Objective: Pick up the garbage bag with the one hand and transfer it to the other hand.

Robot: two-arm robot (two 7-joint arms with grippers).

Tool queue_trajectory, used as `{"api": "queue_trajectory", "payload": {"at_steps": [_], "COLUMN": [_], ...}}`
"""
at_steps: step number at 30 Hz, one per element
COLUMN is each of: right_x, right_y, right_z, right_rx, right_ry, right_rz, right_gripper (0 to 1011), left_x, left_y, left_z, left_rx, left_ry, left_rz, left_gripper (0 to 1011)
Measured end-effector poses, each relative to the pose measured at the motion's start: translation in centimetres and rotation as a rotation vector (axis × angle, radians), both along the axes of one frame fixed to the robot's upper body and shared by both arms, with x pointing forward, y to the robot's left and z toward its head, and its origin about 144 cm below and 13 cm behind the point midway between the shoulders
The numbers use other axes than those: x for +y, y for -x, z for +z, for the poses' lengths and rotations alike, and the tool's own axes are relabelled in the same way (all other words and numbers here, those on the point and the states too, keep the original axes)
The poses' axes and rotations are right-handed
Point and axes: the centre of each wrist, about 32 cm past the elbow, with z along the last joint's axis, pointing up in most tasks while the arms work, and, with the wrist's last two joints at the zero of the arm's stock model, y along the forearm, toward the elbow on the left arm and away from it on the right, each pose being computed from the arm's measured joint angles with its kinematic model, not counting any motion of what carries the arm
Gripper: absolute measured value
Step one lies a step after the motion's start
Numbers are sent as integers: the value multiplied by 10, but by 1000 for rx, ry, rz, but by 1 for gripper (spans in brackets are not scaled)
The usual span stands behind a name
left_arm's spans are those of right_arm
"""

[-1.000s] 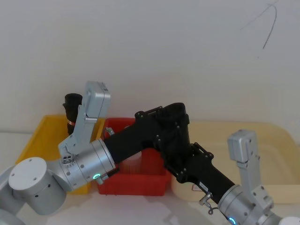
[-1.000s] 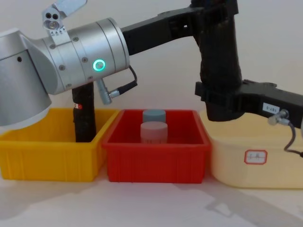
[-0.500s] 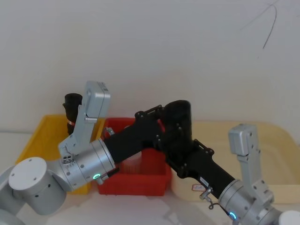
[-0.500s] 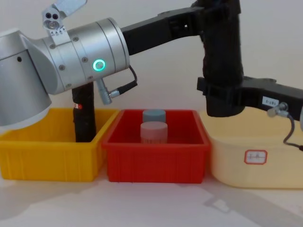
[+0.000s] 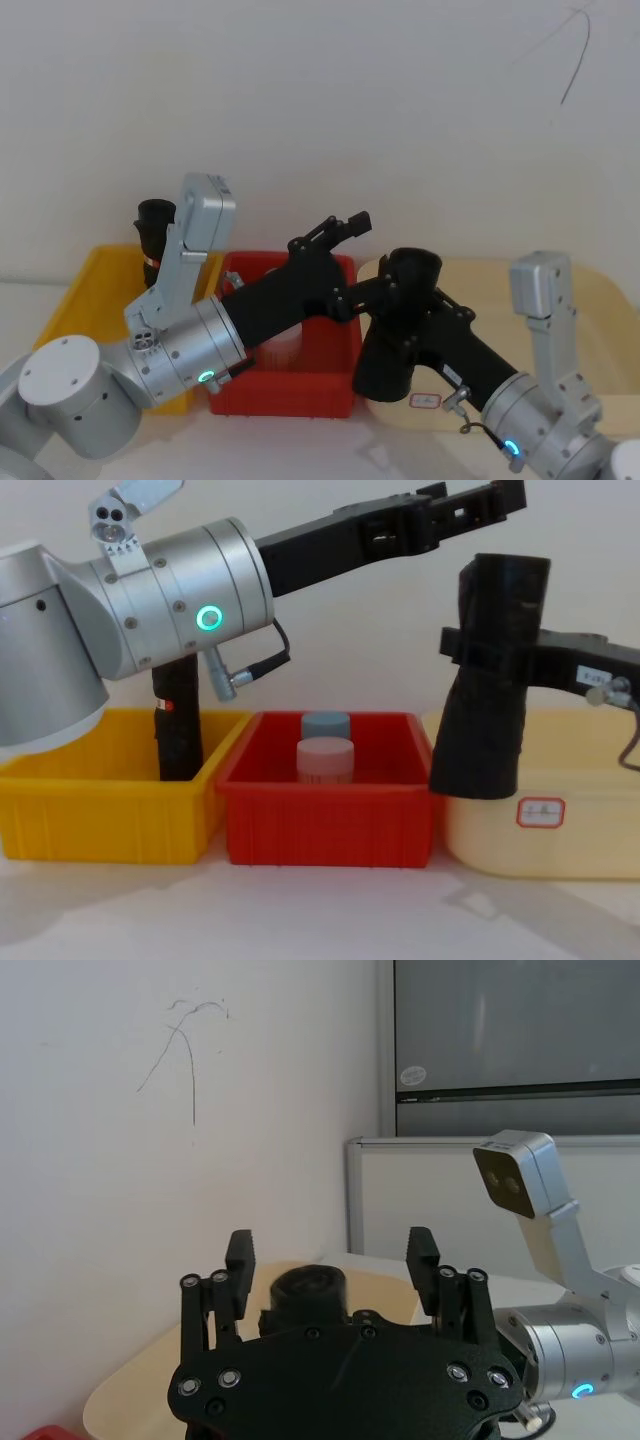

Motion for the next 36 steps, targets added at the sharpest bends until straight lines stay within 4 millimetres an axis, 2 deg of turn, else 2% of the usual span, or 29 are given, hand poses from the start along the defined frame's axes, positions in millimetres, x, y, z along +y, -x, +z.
{"api": "queue_trajectory", "payload": {"at_steps": [4, 21, 36], "right_x": [-5, -29, -35], "right_y": [-1, -14, -43], "right_z": [1, 6, 14], "right_rx": [9, 56, 137], "right_ry": [-5, -53, -112], "right_rz": [-30, -192, -361], "right_gripper": [610, 611, 610], "left_x": [0, 0, 0], "left_y": [0, 0, 0], "left_z": [0, 0, 0], "left_rx": [0, 0, 0], "left_ry": [0, 0, 0], "left_rz": [0, 0, 0], "left_gripper": [1001, 1000, 1000]}}
